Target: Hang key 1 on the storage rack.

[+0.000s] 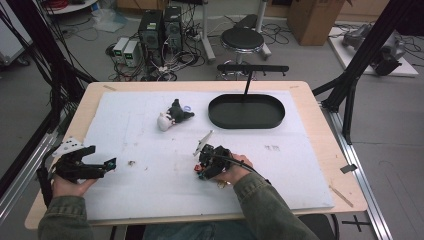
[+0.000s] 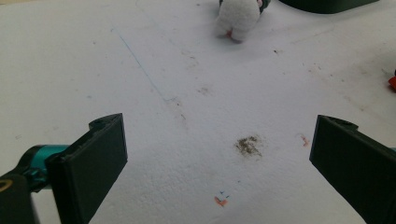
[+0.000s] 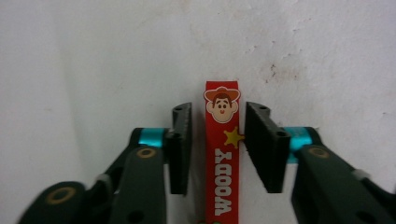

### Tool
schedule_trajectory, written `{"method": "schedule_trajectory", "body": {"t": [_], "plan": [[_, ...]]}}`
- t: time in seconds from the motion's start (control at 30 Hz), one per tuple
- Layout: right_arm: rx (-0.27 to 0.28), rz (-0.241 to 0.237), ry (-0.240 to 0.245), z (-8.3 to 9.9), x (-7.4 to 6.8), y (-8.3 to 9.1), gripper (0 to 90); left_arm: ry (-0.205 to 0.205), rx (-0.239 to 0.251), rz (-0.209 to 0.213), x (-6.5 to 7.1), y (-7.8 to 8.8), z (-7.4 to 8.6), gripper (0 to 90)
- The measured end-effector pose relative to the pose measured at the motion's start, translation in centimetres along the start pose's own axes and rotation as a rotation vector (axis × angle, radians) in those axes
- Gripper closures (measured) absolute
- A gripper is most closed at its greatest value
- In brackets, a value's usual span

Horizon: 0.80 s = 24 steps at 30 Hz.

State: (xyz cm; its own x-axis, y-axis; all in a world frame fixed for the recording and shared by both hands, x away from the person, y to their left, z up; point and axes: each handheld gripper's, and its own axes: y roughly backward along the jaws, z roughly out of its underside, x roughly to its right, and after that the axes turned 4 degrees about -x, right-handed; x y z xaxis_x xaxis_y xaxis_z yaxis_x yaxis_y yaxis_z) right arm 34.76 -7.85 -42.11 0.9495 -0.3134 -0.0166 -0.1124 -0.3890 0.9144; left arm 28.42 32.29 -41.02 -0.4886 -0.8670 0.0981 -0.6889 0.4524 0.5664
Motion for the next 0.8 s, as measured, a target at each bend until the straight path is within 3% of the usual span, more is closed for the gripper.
{"method": "schedule_trajectory", "body": {"t": [0.3,0.8], "plan": [[-0.001,0.060,0.002,-0.2,-0.5,0.0,74.4,-0.005,0.001,0.002,0.1,0.0,0.0,4.4],[0.144,0.045,-0.196,1.3,1.4,3.4,75.3,-0.016,0.036,0.003,0.4,0.1,-0.2,4.4]]}}
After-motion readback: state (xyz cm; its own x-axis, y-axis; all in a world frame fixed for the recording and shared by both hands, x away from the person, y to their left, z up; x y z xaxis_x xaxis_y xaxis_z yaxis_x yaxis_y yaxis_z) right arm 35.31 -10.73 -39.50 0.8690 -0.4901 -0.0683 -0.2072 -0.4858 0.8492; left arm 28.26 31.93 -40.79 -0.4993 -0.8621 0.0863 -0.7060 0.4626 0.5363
